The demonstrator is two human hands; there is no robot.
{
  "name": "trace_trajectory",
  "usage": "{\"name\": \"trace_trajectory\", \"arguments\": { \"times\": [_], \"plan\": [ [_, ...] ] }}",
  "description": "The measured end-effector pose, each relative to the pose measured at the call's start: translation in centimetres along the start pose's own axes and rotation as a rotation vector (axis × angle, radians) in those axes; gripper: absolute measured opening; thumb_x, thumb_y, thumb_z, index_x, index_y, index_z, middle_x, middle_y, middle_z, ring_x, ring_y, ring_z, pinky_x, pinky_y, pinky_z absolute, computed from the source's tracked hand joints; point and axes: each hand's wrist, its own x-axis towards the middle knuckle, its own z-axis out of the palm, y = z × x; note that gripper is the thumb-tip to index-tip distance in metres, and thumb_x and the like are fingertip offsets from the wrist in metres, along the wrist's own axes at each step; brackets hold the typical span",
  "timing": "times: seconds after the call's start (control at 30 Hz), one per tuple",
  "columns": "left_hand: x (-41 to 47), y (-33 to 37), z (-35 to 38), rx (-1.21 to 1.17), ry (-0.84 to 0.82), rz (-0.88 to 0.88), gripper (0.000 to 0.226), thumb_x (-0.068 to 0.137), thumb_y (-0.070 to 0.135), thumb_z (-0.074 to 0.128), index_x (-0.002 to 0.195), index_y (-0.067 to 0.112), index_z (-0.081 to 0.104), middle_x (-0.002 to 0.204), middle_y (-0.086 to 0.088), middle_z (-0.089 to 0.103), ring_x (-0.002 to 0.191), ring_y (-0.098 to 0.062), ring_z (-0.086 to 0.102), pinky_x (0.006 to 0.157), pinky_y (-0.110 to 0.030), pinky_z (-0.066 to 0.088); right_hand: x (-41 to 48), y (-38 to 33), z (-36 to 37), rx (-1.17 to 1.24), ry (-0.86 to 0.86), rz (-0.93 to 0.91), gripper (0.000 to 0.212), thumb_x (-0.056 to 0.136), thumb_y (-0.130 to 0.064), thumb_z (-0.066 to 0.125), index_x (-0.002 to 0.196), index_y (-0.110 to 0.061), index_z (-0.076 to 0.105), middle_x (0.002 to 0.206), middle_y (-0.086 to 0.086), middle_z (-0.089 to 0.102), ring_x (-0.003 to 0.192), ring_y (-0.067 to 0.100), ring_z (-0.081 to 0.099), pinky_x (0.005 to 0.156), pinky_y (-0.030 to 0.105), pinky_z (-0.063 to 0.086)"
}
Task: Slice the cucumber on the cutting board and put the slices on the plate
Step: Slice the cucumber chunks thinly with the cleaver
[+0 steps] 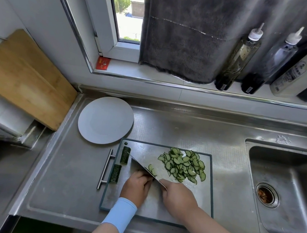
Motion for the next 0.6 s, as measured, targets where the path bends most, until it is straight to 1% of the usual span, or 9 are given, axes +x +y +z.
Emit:
{"name": "trace_trajectory", "arguments": {
  "times": [0.1,0.2,0.27,0.33,0.43,0.47,0.6],
  "plan": [
    [0.2,-0.2,0.0,0.001,-0.031,-0.041,0.02,0.064,0.005,0.086,0.077,0.017,0.077,0.082,0.002,0.068,0.079,-0.015,0.06,0.068,-0.022,0.05,-0.2,0.0,-0.1,-0.001,-0.017,-0.001,0.025,0.096,-0.023,0.039,0.11,-0.031,0.058,0.091,0.002,0.068,0.082,0.027,0.057,0.071,0.035,0.051],
    [0.2,0.0,-0.1,-0.009,-0.053,-0.094,0.019,0.064,0.008,0.087,0.077,0.019,0.077,0.08,0.003,0.069,0.074,-0.017,0.063,0.064,-0.023,0.052,-1.0,0.4,-0.3,0.002,-0.013,-0.002,0.022,0.096,-0.023,0.04,0.109,-0.029,0.057,0.084,0.0,0.064,0.083,0.028,0.059,0.069,0.035,0.049],
    [0.1,0.2,-0.3,-0.009,-0.05,-0.106,0.019,0.064,0.009,0.087,0.076,0.02,0.078,0.082,0.003,0.07,0.076,-0.017,0.064,0.068,-0.02,0.051,-1.8,0.7,-0.3,0.004,-0.001,-0.007,0.023,0.096,-0.022,0.04,0.111,-0.029,0.056,0.084,0.0,0.064,0.083,0.028,0.059,0.07,0.036,0.05],
    [0.2,0.2,-0.4,-0.003,-0.053,-0.111,0.02,0.064,0.009,0.087,0.077,0.021,0.078,0.084,0.004,0.07,0.079,-0.015,0.065,0.074,-0.017,0.049,-2.8,1.2,-0.4,0.011,0.007,-0.01,0.027,0.095,-0.022,0.039,0.115,-0.031,0.055,0.089,0.002,0.068,0.084,0.029,0.06,0.072,0.037,0.052],
    [0.1,0.2,-0.4,-0.015,-0.067,-0.12,0.021,0.066,0.009,0.086,0.08,0.022,0.078,0.087,0.004,0.069,0.081,-0.011,0.063,0.08,-0.007,0.04,-3.9,2.0,-0.5,0.014,0.003,-0.001,0.028,0.096,-0.023,0.039,0.118,-0.031,0.055,0.091,0.002,0.069,0.084,0.029,0.06,0.071,0.036,0.05],
    [0.1,0.2,-0.4,-0.023,-0.068,-0.122,0.021,0.066,0.008,0.085,0.081,0.022,0.078,0.088,0.005,0.069,0.081,-0.011,0.063,0.08,-0.006,0.039,-4.1,2.2,-0.6,0.012,0.001,0.008,0.029,0.097,-0.023,0.039,0.119,-0.031,0.056,0.092,0.002,0.069,0.085,0.028,0.06,0.072,0.035,0.049],
    [0.0,0.6,-0.8,-0.031,-0.062,-0.134,0.022,0.065,0.007,0.085,0.079,0.022,0.078,0.087,0.005,0.069,0.077,-0.01,0.064,0.076,-0.008,0.042,-4.2,2.5,-0.6,-0.001,-0.003,0.022,0.035,0.098,-0.023,0.039,0.129,-0.028,0.056,0.103,0.004,0.071,0.093,0.027,0.061,0.077,0.035,0.052]
  ]
}}
